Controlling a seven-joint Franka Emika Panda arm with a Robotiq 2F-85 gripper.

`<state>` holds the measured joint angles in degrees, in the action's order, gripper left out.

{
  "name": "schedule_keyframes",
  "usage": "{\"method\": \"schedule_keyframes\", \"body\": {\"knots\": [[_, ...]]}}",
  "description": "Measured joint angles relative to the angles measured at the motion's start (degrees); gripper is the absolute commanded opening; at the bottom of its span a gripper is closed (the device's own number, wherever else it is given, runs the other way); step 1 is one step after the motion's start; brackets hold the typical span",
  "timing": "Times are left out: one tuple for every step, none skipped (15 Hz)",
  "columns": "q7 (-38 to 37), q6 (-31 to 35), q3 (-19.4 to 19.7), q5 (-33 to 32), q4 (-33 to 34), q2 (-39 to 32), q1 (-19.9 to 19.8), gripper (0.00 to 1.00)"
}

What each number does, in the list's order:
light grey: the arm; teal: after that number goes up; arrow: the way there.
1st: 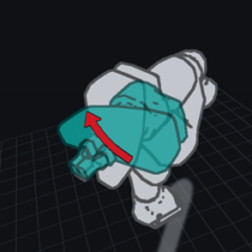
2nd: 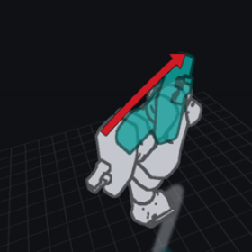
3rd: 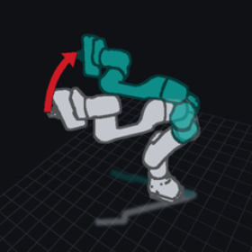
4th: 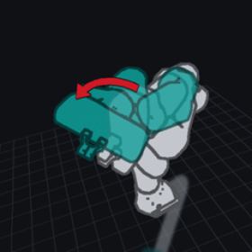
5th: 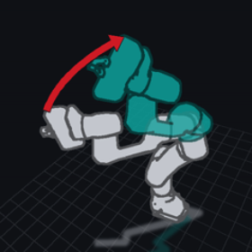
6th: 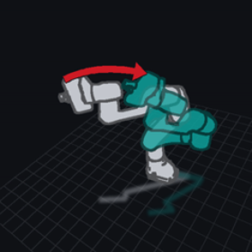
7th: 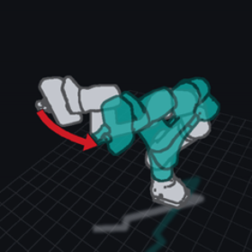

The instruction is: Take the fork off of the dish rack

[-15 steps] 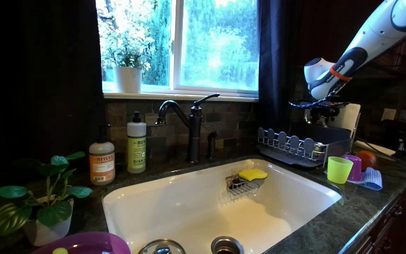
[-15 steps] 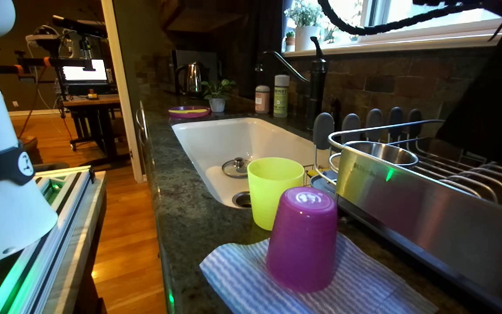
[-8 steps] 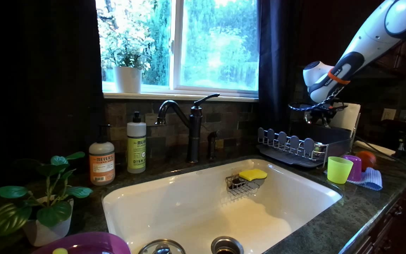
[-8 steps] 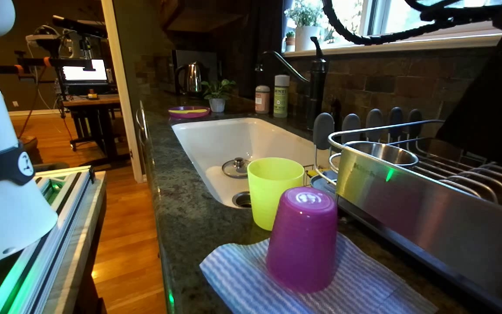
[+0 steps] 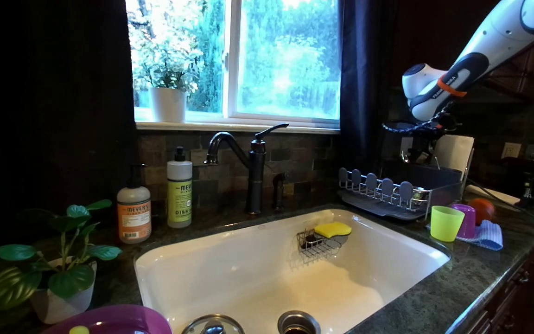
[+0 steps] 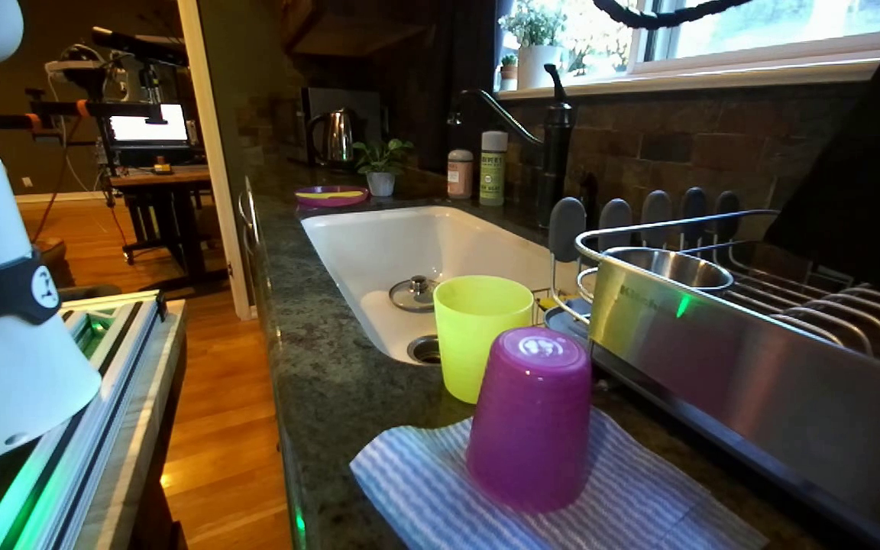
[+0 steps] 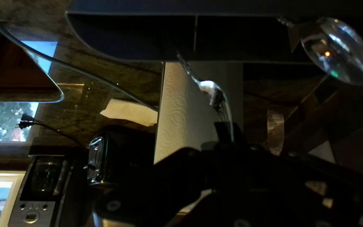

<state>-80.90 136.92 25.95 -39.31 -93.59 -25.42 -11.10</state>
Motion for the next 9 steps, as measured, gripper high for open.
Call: {"method": "schedule_keyframes", "body": {"knots": [[0.0,-0.04,0.0,-0.2,-0.12,1.22,0.06,0.01],[0.0,-0.04,0.0,-0.5,-0.25,2.57,0.22,0.01],[-0.02,-0.04,-0.02,-1.08,-0.47,4.13,0.52,0.01],[-0.05,-0.04,-0.09,-1.94,-0.94,6.05,1.0,0.01],[-0.05,-0.03,-0.32,-2.83,-1.63,8.12,1.52,0.01],[-0.05,-0.02,-0.82,-3.87,-2.58,10.36,2.05,0.01],[0.18,-0.02,-1.62,-4.83,-3.89,12.73,2.49,0.01],[1.05,-0.02,-2.76,-5.51,-5.5,15.12,2.8,0.01],[2.36,-0.02,-4.06,-5.79,-7.43,17.36,2.95,0.01]]}}
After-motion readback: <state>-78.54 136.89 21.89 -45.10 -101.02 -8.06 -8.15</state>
